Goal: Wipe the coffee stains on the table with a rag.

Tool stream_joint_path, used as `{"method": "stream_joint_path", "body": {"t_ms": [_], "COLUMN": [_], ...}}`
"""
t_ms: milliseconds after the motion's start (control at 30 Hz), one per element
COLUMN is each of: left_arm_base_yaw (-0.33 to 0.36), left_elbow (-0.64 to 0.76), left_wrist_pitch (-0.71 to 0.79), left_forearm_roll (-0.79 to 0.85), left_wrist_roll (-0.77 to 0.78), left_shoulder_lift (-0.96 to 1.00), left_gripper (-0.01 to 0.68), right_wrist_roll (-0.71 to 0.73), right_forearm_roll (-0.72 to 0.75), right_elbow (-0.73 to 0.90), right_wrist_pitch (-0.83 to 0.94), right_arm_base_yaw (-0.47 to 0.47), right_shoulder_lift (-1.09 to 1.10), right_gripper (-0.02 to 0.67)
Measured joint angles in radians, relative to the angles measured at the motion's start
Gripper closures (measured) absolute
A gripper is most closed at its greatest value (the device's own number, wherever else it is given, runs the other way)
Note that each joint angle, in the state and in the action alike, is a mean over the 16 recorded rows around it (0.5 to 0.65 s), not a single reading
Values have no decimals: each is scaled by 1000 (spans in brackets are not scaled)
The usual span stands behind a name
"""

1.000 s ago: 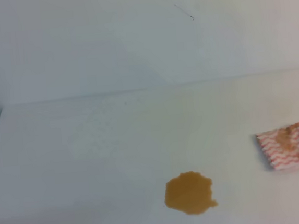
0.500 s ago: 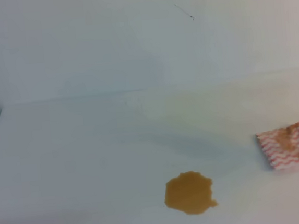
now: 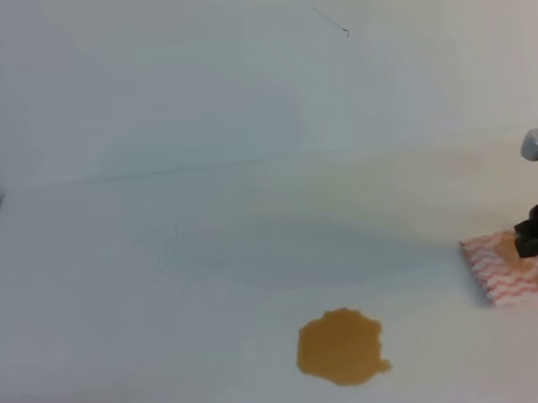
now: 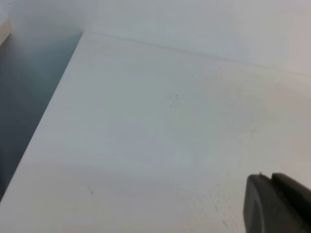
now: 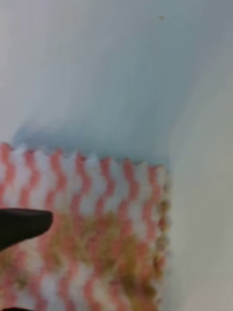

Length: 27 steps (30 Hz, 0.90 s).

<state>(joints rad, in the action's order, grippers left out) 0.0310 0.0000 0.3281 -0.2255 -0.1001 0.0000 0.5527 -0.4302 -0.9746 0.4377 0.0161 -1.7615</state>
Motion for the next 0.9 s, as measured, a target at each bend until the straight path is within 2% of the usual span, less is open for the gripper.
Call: {"method": "stream_joint_path", "body": {"t_ms": [167, 367, 533, 900], "left_arm_base_yaw": [0, 0, 0, 0], "left_elbow": [0, 0, 0, 0], "left_wrist_pitch": [0, 0, 0, 0], "left_forearm_roll": [0, 0, 0, 0], "left_wrist_roll": [0, 0, 0, 0], "left_shoulder_lift": [0, 0, 0, 0], "left_gripper": [674, 674, 674, 674], "right_wrist_roll": [16, -14, -36, -35], "right_forearm_roll": [5, 97, 167, 189], "right_elbow": [-96, -188, -234, -273], "right_wrist_pitch": [67, 117, 132, 65], "right_arm_base_yaw": [13, 34, 62, 205], "right_shoulder_lift": [-98, -198, -254, -317], "right_gripper": [296, 300, 360, 571]}}
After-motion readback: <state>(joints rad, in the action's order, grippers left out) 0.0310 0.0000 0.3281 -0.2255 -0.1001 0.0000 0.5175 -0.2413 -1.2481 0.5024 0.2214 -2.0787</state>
